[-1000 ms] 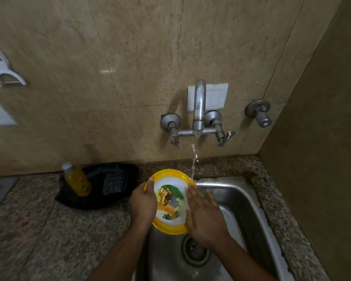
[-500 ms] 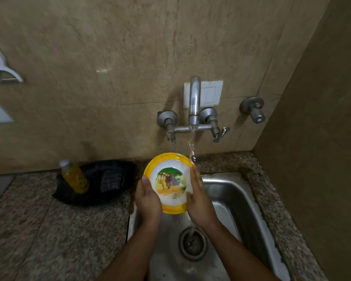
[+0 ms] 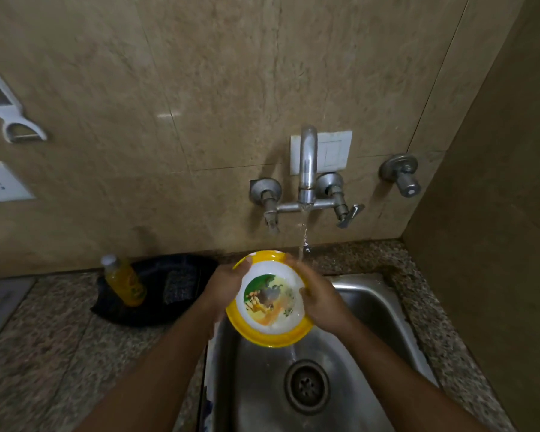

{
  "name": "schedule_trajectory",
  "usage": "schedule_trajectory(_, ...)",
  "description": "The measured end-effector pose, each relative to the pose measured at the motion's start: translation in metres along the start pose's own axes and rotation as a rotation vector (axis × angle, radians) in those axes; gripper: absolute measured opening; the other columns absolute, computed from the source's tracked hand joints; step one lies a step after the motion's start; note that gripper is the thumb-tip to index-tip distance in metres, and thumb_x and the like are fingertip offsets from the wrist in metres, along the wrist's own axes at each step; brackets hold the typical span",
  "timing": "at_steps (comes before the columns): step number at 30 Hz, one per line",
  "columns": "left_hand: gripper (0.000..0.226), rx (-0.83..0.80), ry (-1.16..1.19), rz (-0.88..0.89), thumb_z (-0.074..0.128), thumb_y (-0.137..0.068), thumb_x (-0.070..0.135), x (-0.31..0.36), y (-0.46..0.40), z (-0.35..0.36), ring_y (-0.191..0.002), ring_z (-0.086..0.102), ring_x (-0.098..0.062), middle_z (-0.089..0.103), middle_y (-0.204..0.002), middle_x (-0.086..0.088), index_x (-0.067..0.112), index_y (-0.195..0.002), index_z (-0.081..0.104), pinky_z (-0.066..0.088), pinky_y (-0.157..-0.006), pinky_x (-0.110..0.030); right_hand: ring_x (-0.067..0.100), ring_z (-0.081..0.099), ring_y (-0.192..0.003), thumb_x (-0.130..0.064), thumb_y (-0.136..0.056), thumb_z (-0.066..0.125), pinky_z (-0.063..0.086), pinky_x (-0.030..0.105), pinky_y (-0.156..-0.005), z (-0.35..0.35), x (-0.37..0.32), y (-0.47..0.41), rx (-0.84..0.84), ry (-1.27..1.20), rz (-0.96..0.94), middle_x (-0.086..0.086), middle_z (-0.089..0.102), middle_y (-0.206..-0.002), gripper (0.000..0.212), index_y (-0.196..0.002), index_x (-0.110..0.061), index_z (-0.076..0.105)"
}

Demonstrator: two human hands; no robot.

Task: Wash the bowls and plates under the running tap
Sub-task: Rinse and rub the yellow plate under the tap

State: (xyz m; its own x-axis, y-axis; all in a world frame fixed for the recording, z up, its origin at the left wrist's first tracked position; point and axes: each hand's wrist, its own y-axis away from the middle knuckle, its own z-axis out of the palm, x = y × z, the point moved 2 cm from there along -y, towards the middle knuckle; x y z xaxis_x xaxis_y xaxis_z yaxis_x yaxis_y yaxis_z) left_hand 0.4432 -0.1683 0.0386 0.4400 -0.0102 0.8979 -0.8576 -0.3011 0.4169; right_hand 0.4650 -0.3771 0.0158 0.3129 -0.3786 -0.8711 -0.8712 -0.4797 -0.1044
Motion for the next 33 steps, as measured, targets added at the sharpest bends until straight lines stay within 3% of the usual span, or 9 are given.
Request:
schedule_trajectory(2,0.035,0.168,0.000,0.080,0.061,-0.093,0.041,-0.008,-0.001,-0.001,-0.078,0.069,-0.028,0.073,-0.076,-0.008,0.013,-0.075,0.072,0.056,-0.084,-0.048,0.020,0.025,-0.146,-0.023,-0.087,0.042,0.020,0.031,-0.118,0.008,-0.004,0.004,0.058,0.355,-0.035,0.002,0.027,-0.159,0.063,-0.150,-0.026,0.031)
schedule_trajectory(5,0.037,0.315,-0.051,0.161,0.055,-0.095,0.046,-0.019,0.002,-0.004,-0.078,0.070,-0.025,0.073,-0.078,-0.005,0.019,-0.078,0.072,0.057,-0.081,-0.045,0.028,0.009,-0.150,-0.035,-0.096,0.033,0.019,0.044,-0.120,0.029,0.006,0.018,0.068,0.739,-0.099,0.007,0.009,-0.163,0.069,-0.156,-0.013,0.009)
schedule_trajectory(9,0.045,0.372,-0.109,0.224,0.050,-0.092,0.056,-0.026,0.005,-0.003,-0.080,0.070,-0.024,0.073,-0.081,-0.003,0.018,-0.083,0.073,0.058,-0.079,-0.046,0.023,-0.001,-0.151,-0.051,-0.096,0.023,0.007,0.038,-0.121,0.043,0.013,0.018,0.094,0.767,-0.038,0.006,0.001,-0.163,0.074,-0.156,-0.010,0.009)
schedule_trajectory(17,0.045,0.474,-0.051,0.271,0.051,-0.094,0.051,-0.027,0.004,0.001,-0.087,0.069,-0.027,0.074,-0.090,-0.009,0.013,-0.098,0.074,0.056,-0.082,-0.046,0.030,0.020,-0.148,-0.045,-0.097,0.033,0.009,0.037,-0.120,0.043,0.017,0.053,0.051,0.786,-0.101,0.014,0.018,-0.160,0.068,-0.152,-0.005,0.028)
schedule_trajectory(20,0.041,0.464,0.029,0.247,0.053,-0.095,0.047,-0.024,0.003,0.014,-0.088,0.069,-0.026,0.074,-0.090,-0.008,0.012,-0.099,0.074,0.056,-0.083,-0.045,0.029,0.037,-0.141,-0.038,-0.091,0.043,0.027,0.042,-0.118,0.056,0.004,0.065,-0.058,0.747,-0.220,0.014,0.035,-0.154,0.065,-0.147,-0.005,0.039)
schedule_trajectory(22,0.039,0.452,0.072,0.234,0.054,-0.096,0.044,-0.024,0.001,0.027,-0.088,0.069,-0.027,0.074,-0.089,-0.008,0.010,-0.097,0.074,0.056,-0.083,-0.044,0.026,0.033,-0.143,-0.035,-0.090,0.044,0.026,0.044,-0.117,0.057,-0.008,0.065,-0.101,0.700,-0.268,0.012,0.033,-0.156,0.066,-0.149,-0.008,0.035)
schedule_trajectory(25,0.041,0.397,0.177,0.201,0.054,-0.093,0.048,-0.022,-0.001,0.050,-0.084,0.071,-0.025,0.075,-0.086,-0.005,0.013,-0.090,0.075,0.057,-0.081,-0.046,0.019,0.012,-0.150,-0.032,-0.091,0.041,0.006,0.037,-0.121,0.055,-0.015,0.063,-0.160,0.684,-0.277,0.007,0.015,-0.163,0.071,-0.155,-0.013,0.018)
schedule_trajectory(30,0.031,0.381,0.290,0.151,0.054,-0.091,0.054,-0.031,-0.012,0.069,-0.088,0.070,-0.024,0.075,-0.091,-0.003,0.029,-0.083,0.071,0.057,-0.084,-0.049,0.019,0.028,-0.146,-0.035,-0.086,0.038,0.027,0.042,-0.118,0.002,0.015,0.069,-0.164,0.788,-0.202,0.004,0.029,-0.159,0.070,-0.153,-0.017,0.028)
schedule_trajectory(33,0.030,0.316,0.348,0.160,0.053,-0.092,0.053,-0.026,-0.013,0.084,-0.088,0.071,-0.019,0.075,-0.092,0.002,0.030,-0.088,0.072,0.057,-0.085,-0.043,0.018,0.024,-0.147,-0.034,-0.085,0.036,0.017,0.037,-0.121,0.018,0.005,0.061,-0.162,0.720,-0.180,0.005,0.023,-0.161,0.072,-0.154,-0.016,0.024)
